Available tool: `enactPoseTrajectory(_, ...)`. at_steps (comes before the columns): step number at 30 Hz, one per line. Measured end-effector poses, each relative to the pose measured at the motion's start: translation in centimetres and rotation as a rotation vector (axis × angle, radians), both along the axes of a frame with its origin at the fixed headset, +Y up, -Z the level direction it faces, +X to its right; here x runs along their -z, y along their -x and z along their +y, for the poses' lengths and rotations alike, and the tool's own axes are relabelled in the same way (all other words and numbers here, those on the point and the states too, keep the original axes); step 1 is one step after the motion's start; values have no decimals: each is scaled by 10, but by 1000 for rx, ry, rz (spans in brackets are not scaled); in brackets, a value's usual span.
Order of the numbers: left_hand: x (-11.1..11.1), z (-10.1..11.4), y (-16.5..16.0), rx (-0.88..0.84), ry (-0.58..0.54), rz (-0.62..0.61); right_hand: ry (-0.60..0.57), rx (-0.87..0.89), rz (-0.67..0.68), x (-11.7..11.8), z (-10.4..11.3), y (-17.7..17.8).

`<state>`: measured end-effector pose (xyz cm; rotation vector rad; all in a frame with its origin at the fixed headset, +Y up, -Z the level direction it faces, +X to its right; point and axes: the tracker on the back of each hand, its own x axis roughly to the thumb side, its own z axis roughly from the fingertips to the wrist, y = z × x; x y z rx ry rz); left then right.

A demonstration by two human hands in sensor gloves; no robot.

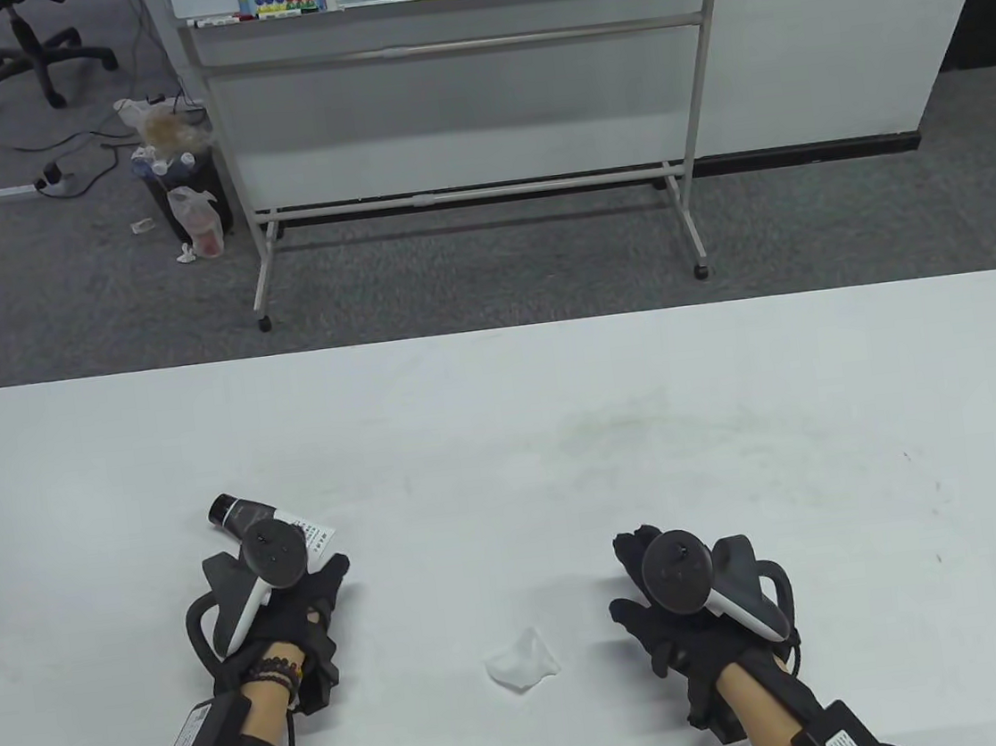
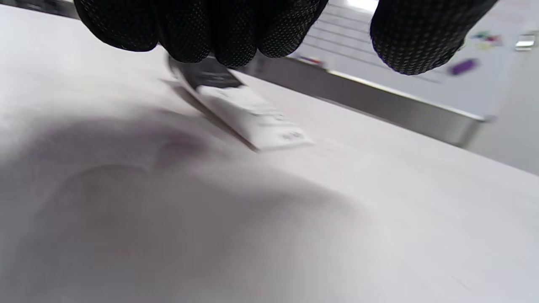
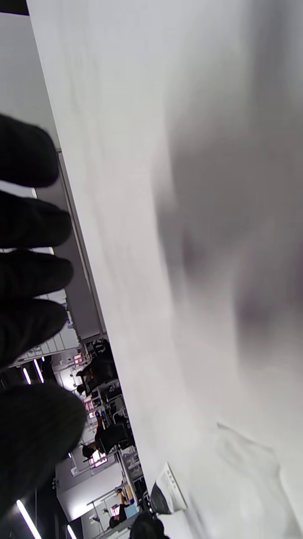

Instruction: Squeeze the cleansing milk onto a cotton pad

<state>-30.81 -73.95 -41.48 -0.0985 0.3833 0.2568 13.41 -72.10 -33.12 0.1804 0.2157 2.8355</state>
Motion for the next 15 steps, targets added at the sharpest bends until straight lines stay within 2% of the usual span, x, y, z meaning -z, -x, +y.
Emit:
enactPoseTrajectory(2, 13, -1, 11, 48, 25, 130, 13, -1, 14, 1, -1, 2)
enactPoseTrajectory(5, 29, -6, 22, 107, 81, 260, 5, -4, 26, 2, 0, 4)
enactPoseTrajectory(6, 37, -9, 25, 110, 125, 281, 5, -1, 28, 2, 0, 4)
enactPoseTrajectory(10, 55, -16, 28, 116, 157, 338, 10, -12, 33, 3, 0, 7)
enactPoseTrajectory(13, 62, -30, 27, 74, 202, 391, 24, 5, 35, 4, -3, 7)
enactPoseTrajectory(14, 63, -31, 24, 89, 204, 392, 33, 8, 37, 4, -4, 8)
enactPoseTrajectory(15, 67, -33, 20, 173, 206, 383, 41, 5, 41, 5, -5, 9)
